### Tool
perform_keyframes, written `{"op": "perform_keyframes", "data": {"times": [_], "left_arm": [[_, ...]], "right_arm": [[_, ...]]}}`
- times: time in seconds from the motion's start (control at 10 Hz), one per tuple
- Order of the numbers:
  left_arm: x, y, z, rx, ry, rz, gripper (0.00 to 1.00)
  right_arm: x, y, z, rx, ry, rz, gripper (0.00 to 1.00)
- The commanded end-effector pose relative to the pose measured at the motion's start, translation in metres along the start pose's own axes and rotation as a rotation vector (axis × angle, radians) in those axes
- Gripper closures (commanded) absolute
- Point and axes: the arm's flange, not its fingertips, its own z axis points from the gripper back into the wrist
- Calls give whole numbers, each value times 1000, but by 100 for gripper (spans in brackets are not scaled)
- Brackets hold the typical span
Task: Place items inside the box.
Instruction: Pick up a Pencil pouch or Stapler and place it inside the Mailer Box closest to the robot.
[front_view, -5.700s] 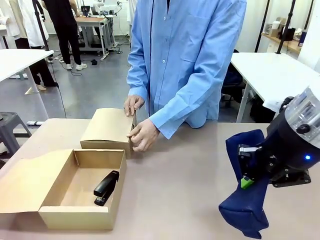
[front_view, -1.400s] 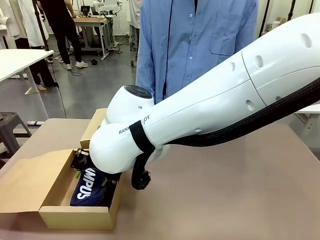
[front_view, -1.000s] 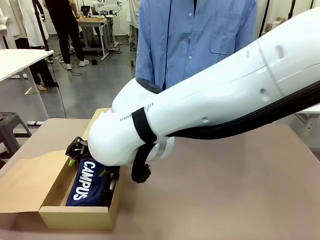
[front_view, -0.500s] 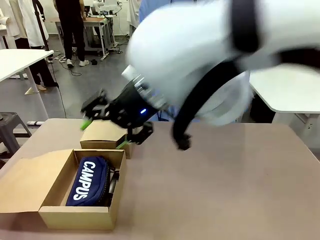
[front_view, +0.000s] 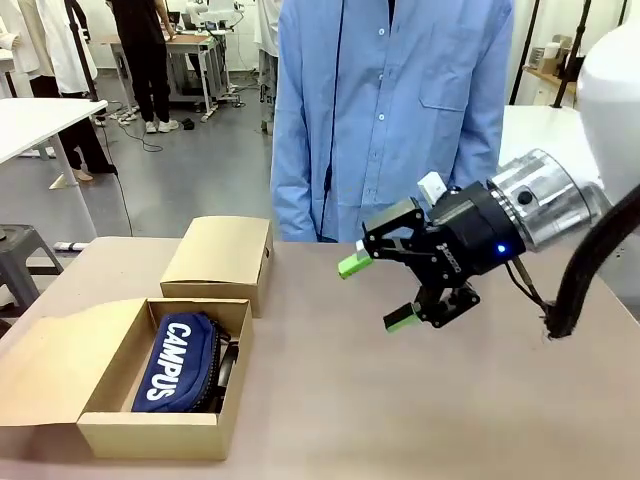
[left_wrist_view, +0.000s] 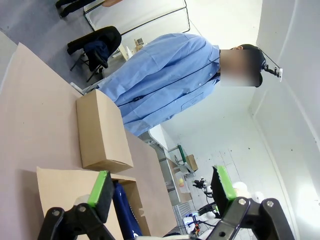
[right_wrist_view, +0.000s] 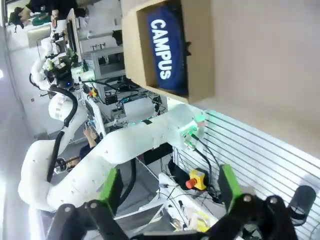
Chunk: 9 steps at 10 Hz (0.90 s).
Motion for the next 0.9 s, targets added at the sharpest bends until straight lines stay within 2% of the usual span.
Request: {"op": "perform_keyframes", "data": {"times": [0.0,0.1,0.2,0.3,0.4,0.6,0.7,0.8], "left_arm": [[1,-2,-1,-16,-12,-20,0],[1,-2,-1,-16,-12,-20,0],[1,-2,-1,-16,-12,-20,0],[1,-2,-1,-16,-12,-20,0],[1,-2,-1,-16,-12,-20,0],[1,-2,-1,-16,-12,-20,0],[1,-2,-1,-16,-12,-20,0],[1,-2,-1,-16,-12,-20,0]], "right_arm": [[-1,36,-12,18,-10,-5,0],[-1,36,-12,18,-10,-5,0],[-5,20,-6,2,1,12,0],[5,2,44,155,-48,-29,0],[9,-20,86,237,-105,-71,0],[1,-87,175,486,-42,-83,0],[-8,-126,203,563,22,-33,0],[-18,-167,224,654,24,7,0]]}}
